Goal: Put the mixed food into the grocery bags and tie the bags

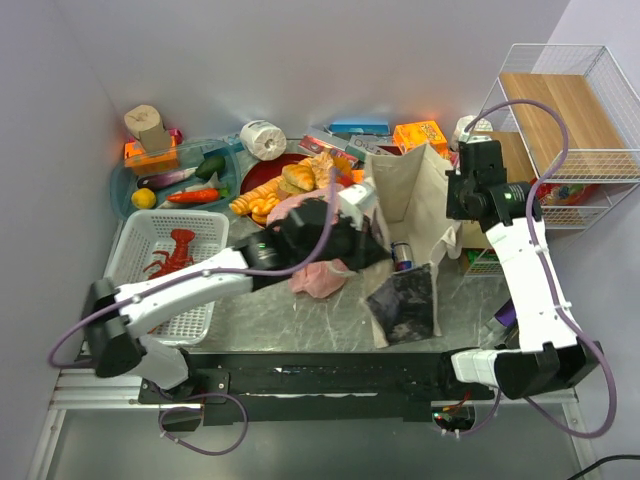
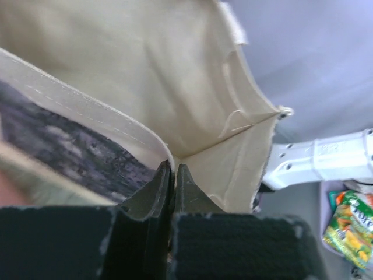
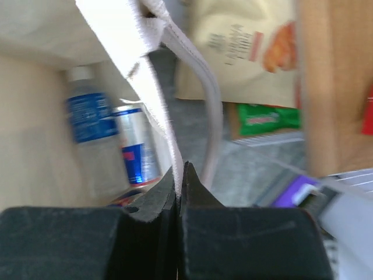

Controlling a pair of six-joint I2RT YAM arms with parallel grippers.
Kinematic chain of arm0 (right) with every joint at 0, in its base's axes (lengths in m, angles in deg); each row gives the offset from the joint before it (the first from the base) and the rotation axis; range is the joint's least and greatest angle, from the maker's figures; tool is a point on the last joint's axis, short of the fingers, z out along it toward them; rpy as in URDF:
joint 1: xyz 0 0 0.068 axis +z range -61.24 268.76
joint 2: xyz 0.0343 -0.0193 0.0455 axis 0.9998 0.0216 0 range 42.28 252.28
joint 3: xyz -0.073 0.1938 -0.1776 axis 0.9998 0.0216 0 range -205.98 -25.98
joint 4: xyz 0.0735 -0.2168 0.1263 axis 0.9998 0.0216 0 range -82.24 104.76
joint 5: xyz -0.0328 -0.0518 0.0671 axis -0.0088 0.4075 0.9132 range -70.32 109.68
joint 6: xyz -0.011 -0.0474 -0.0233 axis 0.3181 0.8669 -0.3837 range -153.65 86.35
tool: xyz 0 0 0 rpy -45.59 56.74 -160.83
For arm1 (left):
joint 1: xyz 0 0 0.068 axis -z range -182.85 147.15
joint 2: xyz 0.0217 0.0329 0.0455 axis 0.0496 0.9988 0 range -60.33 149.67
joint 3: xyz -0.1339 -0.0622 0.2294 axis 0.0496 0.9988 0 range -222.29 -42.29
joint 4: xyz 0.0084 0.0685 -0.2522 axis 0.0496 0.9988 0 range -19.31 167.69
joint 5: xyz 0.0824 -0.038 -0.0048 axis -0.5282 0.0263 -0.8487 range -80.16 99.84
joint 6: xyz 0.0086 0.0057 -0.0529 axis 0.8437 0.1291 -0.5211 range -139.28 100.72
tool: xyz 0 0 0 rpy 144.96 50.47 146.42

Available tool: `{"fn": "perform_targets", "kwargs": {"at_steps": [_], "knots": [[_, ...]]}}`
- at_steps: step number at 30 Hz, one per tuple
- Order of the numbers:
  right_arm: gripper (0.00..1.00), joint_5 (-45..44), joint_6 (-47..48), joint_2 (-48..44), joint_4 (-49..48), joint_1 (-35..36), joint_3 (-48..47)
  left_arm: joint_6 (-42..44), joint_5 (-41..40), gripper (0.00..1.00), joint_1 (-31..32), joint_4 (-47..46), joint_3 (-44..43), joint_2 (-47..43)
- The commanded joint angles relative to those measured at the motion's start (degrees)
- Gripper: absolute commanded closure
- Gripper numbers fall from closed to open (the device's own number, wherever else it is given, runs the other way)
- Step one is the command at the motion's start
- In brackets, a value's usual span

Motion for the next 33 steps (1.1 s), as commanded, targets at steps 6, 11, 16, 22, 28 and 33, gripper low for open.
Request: {"fn": "perform_targets", "kwargs": {"at_steps": [6, 11, 16, 22, 28, 33], "knots": [[1.0, -12.8, 6.1, -0.9, -6.0, -7.2, -2.9, -3.4, -4.1, 0.99, 9.2, -9.0, -13.7, 11.9], [0.85, -13.5, 5.4, 0.5, -5.6, -7.7, -5.3, -1.4, -6.1, 0.79, 9.4, -6.6, -14.6, 13.0], [0.2, -0.8, 3.6, -1.1, -5.0, -7.1, -8.8, 4.8, -12.5, 0.14, 8.0, -2.4, -10.7, 7.4], [0.14, 6.0, 3.4, -6.0, -9.0, -2.1, -12.2, 8.3, -15.3, 0.04, 1.6, 2.2, -2.0, -4.7], [0.15, 3.9, 1.8, -8.2, -12.5, 11.7, -14.8, 8.9, -12.5, 0.04, -10.1, 8.8, 5.9, -14.7], [0.18, 9.5, -3.4, -9.5, -21.7, 25.2, -6.2, 6.8, -8.6, 0.02, -18.8, 11.8, 12.3, -14.5]]}}
